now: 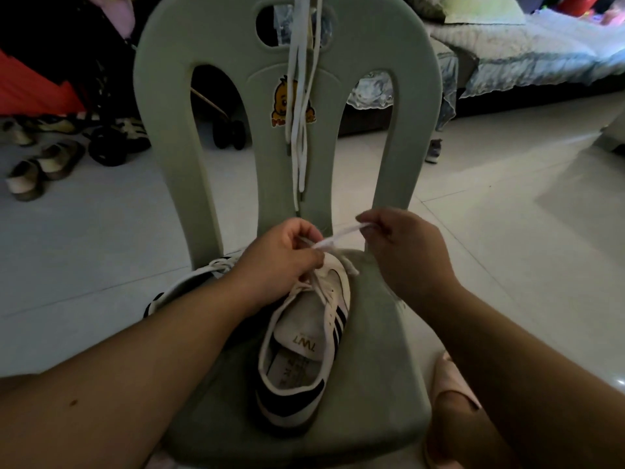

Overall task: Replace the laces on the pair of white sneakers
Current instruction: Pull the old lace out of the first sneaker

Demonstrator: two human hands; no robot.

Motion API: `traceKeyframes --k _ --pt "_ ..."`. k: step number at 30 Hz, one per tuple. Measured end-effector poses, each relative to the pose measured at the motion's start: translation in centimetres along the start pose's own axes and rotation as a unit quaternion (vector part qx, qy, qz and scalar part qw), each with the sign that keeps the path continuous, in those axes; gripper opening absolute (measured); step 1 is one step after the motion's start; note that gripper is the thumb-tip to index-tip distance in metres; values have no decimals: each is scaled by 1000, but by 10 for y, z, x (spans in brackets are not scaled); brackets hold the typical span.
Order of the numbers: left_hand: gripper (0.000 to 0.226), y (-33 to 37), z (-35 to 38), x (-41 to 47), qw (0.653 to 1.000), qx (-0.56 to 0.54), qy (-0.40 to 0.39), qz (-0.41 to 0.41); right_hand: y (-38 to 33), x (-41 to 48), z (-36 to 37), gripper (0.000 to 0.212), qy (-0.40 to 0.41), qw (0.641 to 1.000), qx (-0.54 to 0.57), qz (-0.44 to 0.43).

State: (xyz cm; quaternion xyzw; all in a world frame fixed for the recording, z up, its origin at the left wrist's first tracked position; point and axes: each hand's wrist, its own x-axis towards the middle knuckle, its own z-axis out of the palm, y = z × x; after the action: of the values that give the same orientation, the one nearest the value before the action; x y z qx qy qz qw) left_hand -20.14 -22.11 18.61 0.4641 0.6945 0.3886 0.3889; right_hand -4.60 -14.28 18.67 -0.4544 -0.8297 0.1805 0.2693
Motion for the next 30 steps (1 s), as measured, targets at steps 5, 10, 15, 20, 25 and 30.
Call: traceKeyframes --k 5,10,15,20,25,30 --pt "17 -2 -12 2 992 -31 119 7 -2 -4 7 18 -79 997 -11 11" --pt "12 -13 -18 6 989 61 138 -4 3 -16 25 10 -331 941 -54 46" --pt "9 -16 -22 0 969 195 150 -2 2 -26 37 14 -319 941 -17 113" --pt "32 -18 -16 -5 949 298 106 19 -5 -32 44 21 -278 950 6 144" --pt "48 -18 -6 -9 937 329 113 39 -8 -29 48 15 -258 954 4 153" --pt "22 -12 7 -20 922 369 79 88 -3 -22 36 18 -278 912 139 267"
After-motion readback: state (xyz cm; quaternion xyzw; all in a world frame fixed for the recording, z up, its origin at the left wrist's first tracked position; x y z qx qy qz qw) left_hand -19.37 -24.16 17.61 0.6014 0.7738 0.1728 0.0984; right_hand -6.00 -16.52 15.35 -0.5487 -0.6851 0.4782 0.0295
